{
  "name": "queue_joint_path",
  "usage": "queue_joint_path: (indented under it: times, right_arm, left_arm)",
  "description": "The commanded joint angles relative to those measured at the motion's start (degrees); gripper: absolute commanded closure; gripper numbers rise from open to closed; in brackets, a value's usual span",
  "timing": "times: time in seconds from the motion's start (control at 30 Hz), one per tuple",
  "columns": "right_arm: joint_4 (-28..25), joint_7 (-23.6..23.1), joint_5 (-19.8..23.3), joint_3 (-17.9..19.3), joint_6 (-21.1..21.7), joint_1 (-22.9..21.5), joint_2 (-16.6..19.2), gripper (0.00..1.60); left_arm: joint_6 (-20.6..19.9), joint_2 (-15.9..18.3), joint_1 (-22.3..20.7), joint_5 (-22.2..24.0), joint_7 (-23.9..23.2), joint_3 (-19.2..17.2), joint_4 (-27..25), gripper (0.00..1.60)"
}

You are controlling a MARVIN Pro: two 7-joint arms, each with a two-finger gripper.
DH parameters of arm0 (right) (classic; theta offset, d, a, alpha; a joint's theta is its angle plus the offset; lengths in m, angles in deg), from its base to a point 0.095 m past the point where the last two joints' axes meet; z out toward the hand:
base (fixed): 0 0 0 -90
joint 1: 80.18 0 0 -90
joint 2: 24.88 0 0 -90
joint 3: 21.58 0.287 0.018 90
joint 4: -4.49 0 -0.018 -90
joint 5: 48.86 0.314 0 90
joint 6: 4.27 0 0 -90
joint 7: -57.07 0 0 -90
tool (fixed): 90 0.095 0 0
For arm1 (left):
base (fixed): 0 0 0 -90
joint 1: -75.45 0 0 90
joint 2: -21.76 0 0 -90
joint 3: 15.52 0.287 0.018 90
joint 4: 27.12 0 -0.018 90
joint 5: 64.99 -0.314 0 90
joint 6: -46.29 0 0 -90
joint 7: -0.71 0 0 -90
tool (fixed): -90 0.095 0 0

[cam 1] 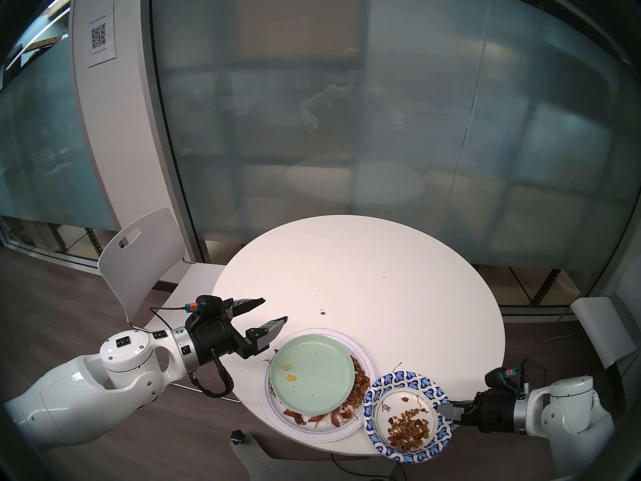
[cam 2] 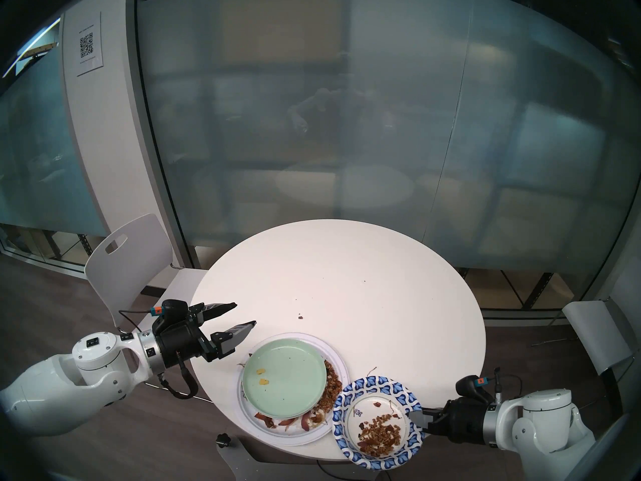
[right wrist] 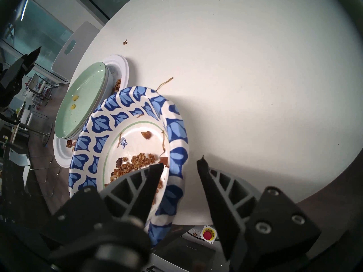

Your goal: Stack the plates into one stack

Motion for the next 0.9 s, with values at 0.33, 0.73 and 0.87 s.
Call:
queue_joint_path:
  times: [0.33,0.73,0.87]
  right_arm:
    - [0.59,0.72,-0.27,-3.01,0.74,-5.24,2.12,0.74]
    - [0.77,1.22,-0.23,-3.86,1.13,-5.51,2.82,0.88]
    - [0.87,1.29,-0.21,-4.08,1.22,-5.55,3.02,0.90]
  left_arm:
    - [0.63,-0.01,-0.10,-0.04,-0.01,-0.40,-1.15,0.00]
    - [0.67,0.02,-0.09,-0.02,0.02,-0.39,-1.17,0.00]
    - [0.68,0.04,-0.09,-0.02,0.03,-0.38,-1.17,0.00]
